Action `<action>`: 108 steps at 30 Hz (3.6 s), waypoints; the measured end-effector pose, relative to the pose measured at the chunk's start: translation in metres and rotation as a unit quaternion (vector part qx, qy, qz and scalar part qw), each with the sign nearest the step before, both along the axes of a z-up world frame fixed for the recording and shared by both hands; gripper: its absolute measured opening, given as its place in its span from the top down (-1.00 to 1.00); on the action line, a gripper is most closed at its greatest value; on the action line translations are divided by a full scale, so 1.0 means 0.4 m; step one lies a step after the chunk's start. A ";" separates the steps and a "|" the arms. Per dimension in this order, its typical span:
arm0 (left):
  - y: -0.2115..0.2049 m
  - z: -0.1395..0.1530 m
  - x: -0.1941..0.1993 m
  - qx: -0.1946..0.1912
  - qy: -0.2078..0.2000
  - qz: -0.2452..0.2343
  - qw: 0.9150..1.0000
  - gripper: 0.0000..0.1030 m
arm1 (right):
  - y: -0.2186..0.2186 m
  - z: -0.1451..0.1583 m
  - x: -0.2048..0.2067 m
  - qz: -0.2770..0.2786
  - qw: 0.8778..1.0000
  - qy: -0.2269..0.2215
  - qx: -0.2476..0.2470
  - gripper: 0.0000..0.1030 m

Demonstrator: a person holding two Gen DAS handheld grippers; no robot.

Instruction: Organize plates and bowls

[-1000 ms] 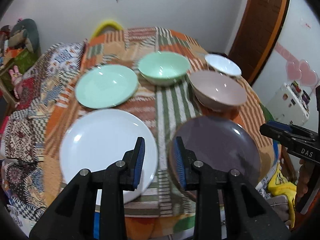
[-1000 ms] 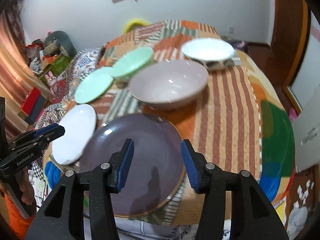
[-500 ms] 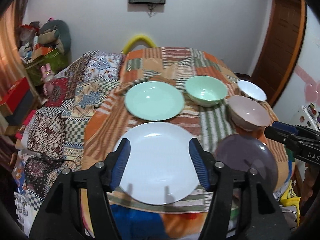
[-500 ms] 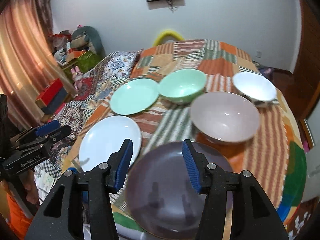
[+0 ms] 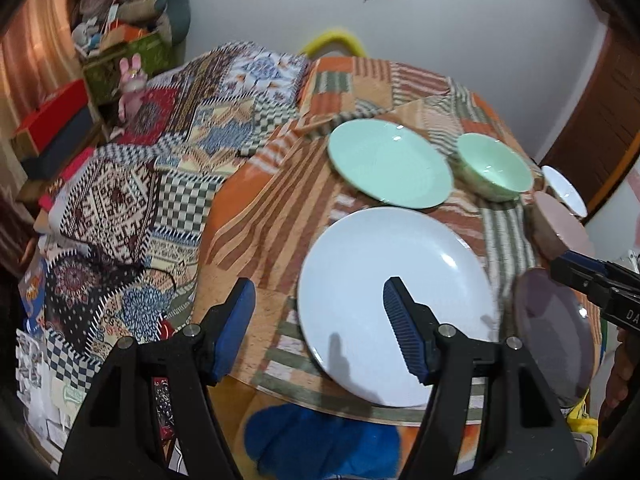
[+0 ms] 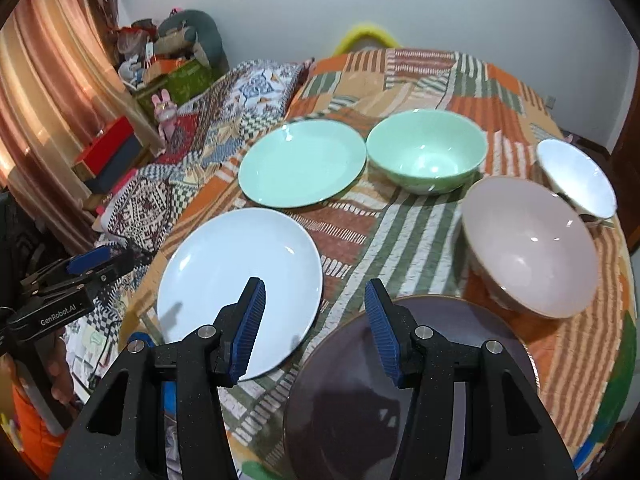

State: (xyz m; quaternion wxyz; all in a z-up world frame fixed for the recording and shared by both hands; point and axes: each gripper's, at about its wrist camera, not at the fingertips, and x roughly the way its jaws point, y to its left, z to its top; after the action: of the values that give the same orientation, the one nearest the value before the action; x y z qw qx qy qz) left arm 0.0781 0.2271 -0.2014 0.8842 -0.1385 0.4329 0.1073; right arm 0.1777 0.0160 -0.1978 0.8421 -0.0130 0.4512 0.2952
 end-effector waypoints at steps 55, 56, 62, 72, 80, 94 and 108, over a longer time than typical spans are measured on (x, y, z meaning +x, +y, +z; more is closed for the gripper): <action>0.008 -0.145 0.062 -0.076 0.063 -0.033 0.995 0.33 | 0.112 -0.143 0.075 0.023 0.994 0.097 -0.052 0.63; 0.006 -0.136 0.060 -0.074 0.060 -0.033 0.995 0.33 | 0.109 -0.134 0.071 0.022 0.994 0.092 -0.050 0.63; -0.020 -0.072 0.051 -0.060 0.035 -0.038 0.997 0.33 | 0.078 -0.088 0.061 0.016 0.997 0.070 -0.029 0.62; -0.077 0.029 0.030 -0.049 -0.001 -0.054 0.997 0.33 | 0.012 -0.004 0.030 -0.003 0.999 0.035 0.004 0.62; -0.141 0.073 0.010 -0.044 -0.012 -0.068 0.997 0.33 | -0.057 0.032 0.002 -0.021 0.999 0.021 0.024 0.62; -0.272 0.071 -0.008 -0.045 0.004 -0.102 0.994 0.33 | -0.193 0.016 -0.051 -0.048 0.998 0.029 0.037 0.62; -0.409 0.047 0.023 -0.036 0.031 -0.153 0.987 0.33 | -0.327 -0.017 -0.069 -0.084 0.995 0.042 0.033 0.62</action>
State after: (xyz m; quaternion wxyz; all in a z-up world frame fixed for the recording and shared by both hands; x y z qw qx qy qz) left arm 0.0872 0.0634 -0.1826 0.8709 -0.0984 0.4799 -0.0408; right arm 0.1502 -0.1149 -0.2048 0.8443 0.0655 0.4756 0.2382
